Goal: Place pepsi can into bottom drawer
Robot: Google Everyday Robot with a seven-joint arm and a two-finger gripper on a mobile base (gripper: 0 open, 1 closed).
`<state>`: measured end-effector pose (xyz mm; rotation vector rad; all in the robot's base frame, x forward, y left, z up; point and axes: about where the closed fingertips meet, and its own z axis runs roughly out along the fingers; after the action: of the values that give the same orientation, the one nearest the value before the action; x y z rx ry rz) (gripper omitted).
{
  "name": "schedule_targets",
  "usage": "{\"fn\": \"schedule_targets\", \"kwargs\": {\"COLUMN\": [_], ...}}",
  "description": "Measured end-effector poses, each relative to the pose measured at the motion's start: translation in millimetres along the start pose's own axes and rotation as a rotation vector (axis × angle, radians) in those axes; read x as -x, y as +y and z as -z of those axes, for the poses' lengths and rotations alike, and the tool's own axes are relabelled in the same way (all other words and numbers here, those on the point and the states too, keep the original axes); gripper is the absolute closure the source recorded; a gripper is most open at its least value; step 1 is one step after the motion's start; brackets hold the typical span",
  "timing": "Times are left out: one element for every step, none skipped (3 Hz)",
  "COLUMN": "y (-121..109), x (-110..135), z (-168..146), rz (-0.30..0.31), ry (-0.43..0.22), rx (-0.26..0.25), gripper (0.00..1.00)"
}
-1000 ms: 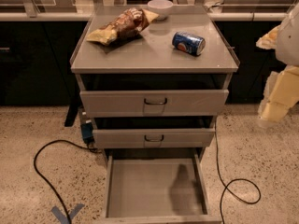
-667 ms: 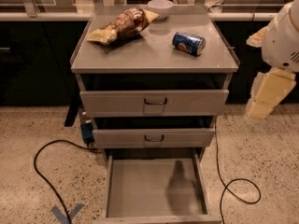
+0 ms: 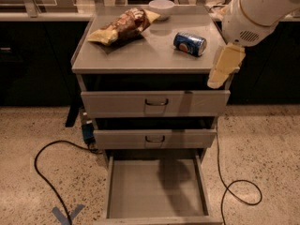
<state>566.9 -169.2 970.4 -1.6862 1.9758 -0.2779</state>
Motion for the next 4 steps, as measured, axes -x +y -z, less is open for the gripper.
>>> {"fn": "schedule_targets", "kwargs": {"y": [-41,-78,-100,-110], "x": [24,33,36,28], "z": [-34,-65,-99,-127], "rz": [0.000,-0.039,-0.106,-0.237], "ry": [-0.059,-0.101,-0.142,-0.234], "rx": [-0.013,0.010,0.074,0.154], "gripper": [0.00,0.00,0.00,0.00]}}
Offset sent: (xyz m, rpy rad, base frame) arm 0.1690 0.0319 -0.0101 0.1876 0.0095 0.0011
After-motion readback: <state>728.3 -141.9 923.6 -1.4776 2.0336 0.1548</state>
